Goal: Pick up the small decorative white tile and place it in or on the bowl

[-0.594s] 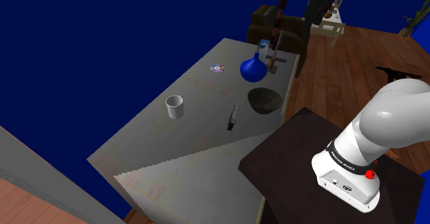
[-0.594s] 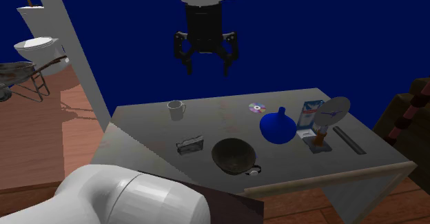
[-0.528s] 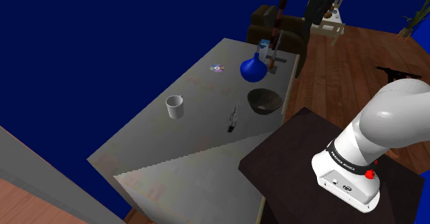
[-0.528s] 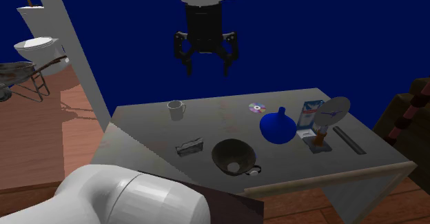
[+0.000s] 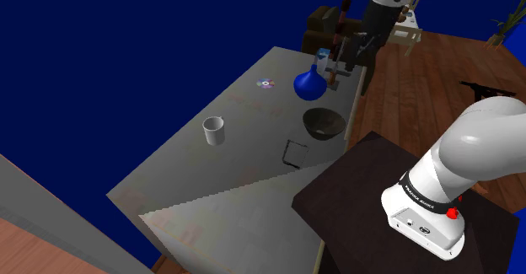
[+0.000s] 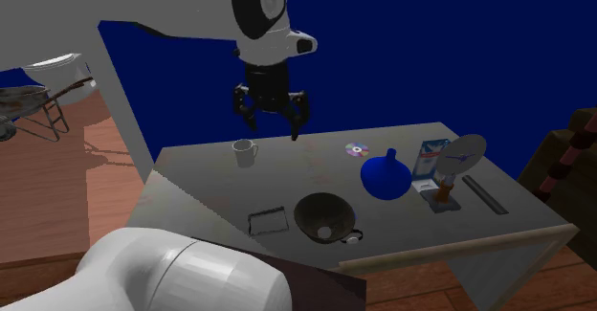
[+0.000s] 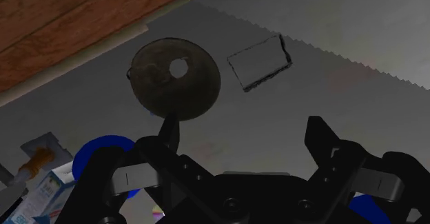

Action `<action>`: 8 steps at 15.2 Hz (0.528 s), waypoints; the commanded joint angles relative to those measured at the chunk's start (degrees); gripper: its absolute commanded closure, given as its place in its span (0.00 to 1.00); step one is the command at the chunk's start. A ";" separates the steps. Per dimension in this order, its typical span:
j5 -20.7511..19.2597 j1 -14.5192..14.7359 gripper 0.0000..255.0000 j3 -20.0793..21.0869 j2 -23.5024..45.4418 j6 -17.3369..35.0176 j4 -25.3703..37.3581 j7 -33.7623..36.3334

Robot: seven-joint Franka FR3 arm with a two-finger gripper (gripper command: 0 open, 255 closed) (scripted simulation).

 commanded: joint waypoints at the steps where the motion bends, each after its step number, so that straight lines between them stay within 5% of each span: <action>1: 1.22 -0.18 0.00 1.36 0.71 4.77 -3.59 3.06; 8: 6.09 0.28 0.00 7.43 7.51 21.56 -12.22 14.06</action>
